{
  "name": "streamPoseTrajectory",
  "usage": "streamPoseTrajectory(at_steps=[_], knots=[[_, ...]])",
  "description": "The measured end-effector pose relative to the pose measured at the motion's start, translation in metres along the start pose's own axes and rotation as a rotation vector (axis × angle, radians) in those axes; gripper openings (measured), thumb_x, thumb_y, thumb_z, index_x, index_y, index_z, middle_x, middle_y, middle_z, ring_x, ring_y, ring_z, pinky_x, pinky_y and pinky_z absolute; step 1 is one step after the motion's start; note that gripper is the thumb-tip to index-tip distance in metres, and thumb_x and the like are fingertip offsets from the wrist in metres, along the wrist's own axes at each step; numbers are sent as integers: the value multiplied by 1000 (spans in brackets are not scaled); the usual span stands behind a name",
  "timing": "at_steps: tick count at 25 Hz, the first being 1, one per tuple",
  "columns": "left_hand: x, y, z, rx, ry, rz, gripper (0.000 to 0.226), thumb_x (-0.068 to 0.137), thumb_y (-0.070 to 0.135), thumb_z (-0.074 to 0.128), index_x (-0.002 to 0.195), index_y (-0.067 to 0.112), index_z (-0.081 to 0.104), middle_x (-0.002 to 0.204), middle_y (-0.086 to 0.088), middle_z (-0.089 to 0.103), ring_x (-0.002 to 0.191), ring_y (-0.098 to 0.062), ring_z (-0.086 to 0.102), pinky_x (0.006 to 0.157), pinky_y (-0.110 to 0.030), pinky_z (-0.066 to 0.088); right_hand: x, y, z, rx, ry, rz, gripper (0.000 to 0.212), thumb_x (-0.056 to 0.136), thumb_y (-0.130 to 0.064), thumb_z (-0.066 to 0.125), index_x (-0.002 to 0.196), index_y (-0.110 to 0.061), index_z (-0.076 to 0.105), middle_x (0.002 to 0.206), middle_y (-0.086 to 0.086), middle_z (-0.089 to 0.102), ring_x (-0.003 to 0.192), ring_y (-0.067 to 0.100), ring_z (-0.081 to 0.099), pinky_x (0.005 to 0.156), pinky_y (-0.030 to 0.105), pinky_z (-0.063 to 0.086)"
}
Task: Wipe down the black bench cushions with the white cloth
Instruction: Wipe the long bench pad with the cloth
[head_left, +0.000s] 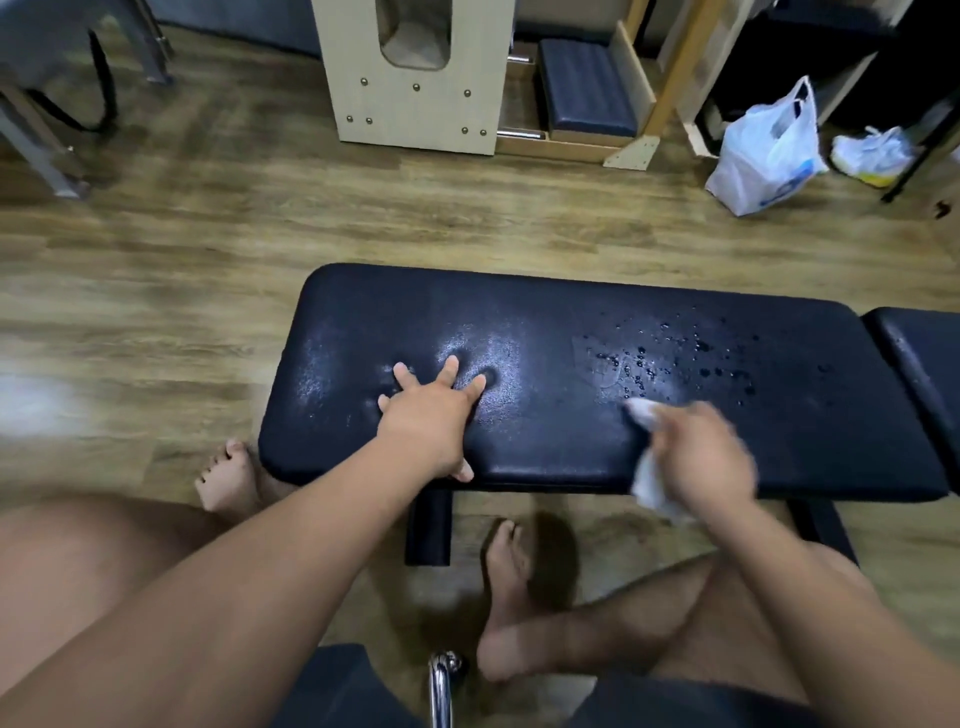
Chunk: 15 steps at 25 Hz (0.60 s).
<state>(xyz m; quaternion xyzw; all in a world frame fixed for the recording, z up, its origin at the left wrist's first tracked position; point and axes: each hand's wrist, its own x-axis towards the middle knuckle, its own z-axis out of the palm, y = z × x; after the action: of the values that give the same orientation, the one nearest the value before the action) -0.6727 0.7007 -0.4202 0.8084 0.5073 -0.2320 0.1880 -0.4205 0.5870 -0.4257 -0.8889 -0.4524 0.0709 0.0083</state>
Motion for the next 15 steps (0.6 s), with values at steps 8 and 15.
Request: streamPoseTrajectory(at_steps=[8, 15], knots=[[4, 6, -8, -24, -29, -11, 120, 67, 35, 89, 155, 34, 7, 163, 3, -10, 140, -62, -1, 104, -72, 31, -18, -73, 11, 202, 63, 98, 22, 89, -24, 52, 103, -16, 67, 99, 15, 61, 87, 37, 64, 73, 39, 50], [-1, 2, -1, -74, -32, 0, 117, 74, 34, 84, 156, 35, 0, 164, 3, -17, 142, -59, -10, 111, -71, 20, -8, -71, 14, 12, -88, -259, 30, 89, -32, 50, 116, -35, 63, 104, 0, 58, 85, 28, 63, 68, 31, 46]])
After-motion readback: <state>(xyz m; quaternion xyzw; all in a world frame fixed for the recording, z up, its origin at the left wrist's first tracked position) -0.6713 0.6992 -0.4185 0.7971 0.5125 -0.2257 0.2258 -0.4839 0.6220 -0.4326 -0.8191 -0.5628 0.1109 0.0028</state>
